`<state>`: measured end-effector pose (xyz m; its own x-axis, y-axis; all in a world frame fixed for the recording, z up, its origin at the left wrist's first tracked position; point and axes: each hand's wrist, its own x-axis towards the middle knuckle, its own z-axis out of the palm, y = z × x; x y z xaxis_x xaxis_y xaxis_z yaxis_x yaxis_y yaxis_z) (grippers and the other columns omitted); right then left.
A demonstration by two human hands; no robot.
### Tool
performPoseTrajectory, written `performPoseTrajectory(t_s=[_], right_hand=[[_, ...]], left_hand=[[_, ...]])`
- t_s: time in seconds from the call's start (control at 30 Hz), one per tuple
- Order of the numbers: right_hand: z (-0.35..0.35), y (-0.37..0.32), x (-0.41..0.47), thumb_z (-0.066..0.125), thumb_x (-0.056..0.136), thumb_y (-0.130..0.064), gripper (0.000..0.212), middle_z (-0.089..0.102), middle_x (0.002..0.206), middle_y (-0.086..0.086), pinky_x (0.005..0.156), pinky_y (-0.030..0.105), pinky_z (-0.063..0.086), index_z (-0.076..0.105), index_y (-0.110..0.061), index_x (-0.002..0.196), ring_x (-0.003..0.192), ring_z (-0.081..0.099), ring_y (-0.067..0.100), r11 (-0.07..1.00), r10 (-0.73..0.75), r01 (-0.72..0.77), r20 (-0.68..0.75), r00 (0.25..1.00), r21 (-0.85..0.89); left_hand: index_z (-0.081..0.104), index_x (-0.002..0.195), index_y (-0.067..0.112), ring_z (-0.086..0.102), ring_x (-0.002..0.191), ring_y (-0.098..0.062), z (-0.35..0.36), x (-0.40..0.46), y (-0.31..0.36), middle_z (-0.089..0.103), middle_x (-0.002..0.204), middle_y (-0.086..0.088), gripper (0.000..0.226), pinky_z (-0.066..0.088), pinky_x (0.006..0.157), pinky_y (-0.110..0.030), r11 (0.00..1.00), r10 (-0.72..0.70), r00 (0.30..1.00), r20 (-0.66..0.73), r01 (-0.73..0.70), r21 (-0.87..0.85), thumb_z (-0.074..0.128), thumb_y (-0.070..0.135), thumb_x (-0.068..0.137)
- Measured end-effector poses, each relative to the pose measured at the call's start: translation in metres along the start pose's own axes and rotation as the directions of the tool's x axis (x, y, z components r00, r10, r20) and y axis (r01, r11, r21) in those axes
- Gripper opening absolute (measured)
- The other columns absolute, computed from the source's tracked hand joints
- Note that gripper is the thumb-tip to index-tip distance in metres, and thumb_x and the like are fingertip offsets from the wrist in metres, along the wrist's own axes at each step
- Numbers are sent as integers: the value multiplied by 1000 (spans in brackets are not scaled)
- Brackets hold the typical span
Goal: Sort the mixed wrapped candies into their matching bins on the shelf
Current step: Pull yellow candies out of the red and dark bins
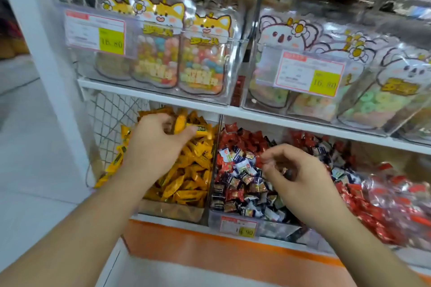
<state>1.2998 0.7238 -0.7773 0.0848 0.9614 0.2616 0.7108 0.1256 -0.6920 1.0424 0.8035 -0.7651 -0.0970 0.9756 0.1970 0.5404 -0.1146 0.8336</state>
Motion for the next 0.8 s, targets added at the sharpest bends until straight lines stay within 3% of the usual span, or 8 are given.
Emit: performPoseTrajectory(t_s=[0.1, 0.23, 0.43, 0.53, 0.57, 0.63, 0.7, 0.8], right_hand=[[4, -3, -1, 69, 95, -13, 21, 69, 92, -20, 64, 7, 43, 70, -34, 97, 79, 61, -6, 998, -35, 34, -20, 999, -52], [3, 1, -2, 68, 94, -9, 26, 68, 93, -18, 62, 6, 42, 69, -35, 97, 76, 61, -4, 995, -45, 43, -20, 999, -89], [-6, 12, -2, 68, 93, -8, 28, 67, 96, -22, 73, 5, 42, 69, -36, 97, 95, 61, -2, 995, -40, 36, -35, 999, -96], [-23, 25, -1, 67, 93, -7, 31, 70, 100, -22, 76, 5, 43, 69, -37, 98, 97, 63, -3, 993, -20, 13, -60, 998, -114], [-32, 32, 0, 66, 93, -8, 30, 71, 100, -23, 76, 7, 47, 70, -37, 98, 94, 65, -3, 994, 5, -16, -99, 995, -110], [-53, 52, 2, 65, 96, -12, 25, 73, 98, -23, 82, 28, 58, 73, -36, 98, 86, 69, 3, 993, 90, -102, -194, 977, -55], [-69, 71, 0, 65, 97, -11, 24, 75, 98, -19, 87, 43, 59, 75, -32, 97, 89, 71, 7, 988, 150, -156, -242, 959, -6], [-80, 93, -9, 64, 97, -7, 27, 75, 98, -17, 92, 43, 58, 73, -33, 96, 97, 70, 6, 984, 169, -175, -197, 966, -16]], left_hand=[[71, 125, 17, 64, 99, -22, -8, 17, -22, 71, 107, 6, 46, 38, 74, -28, 986, -10, 998, -59, 20, 168, 72, 48, 92], [63, 127, 21, 61, 114, -34, 3, 34, -52, 68, 118, -7, 50, 47, 98, -50, 908, -7, 1000, 17, -1, 419, 64, 57, 91], [49, 144, 37, 58, 125, -30, 10, 34, -41, 63, 135, 1, 67, 47, 106, -52, 960, 11, 993, 120, -44, 275, 49, 70, 85], [50, 147, 36, 51, 133, -31, 19, 24, -25, 59, 142, -2, 59, 41, 113, -52, 951, 44, 985, 166, -92, 294, 53, 62, 93], [52, 146, 34, 50, 133, -33, 24, 18, -18, 59, 140, -5, 55, 40, 114, -51, 942, 73, 981, 178, -126, 311, 55, 57, 96], [54, 144, 28, 49, 130, -33, 37, 4, -4, 60, 132, -7, 52, 41, 112, -49, 915, 136, 963, 232, -212, 343, 54, 53, 98], [52, 144, 30, 48, 130, -26, 51, -10, 11, 58, 133, 1, 49, 42, 111, -44, 888, 234, 919, 318, -335, 316, 53, 51, 100], [47, 148, 38, 45, 132, -7, 78, -31, 32, 46, 146, 20, 47, 39, 111, -25, 854, 377, 818, 435, -489, 178, 52, 48, 103]])
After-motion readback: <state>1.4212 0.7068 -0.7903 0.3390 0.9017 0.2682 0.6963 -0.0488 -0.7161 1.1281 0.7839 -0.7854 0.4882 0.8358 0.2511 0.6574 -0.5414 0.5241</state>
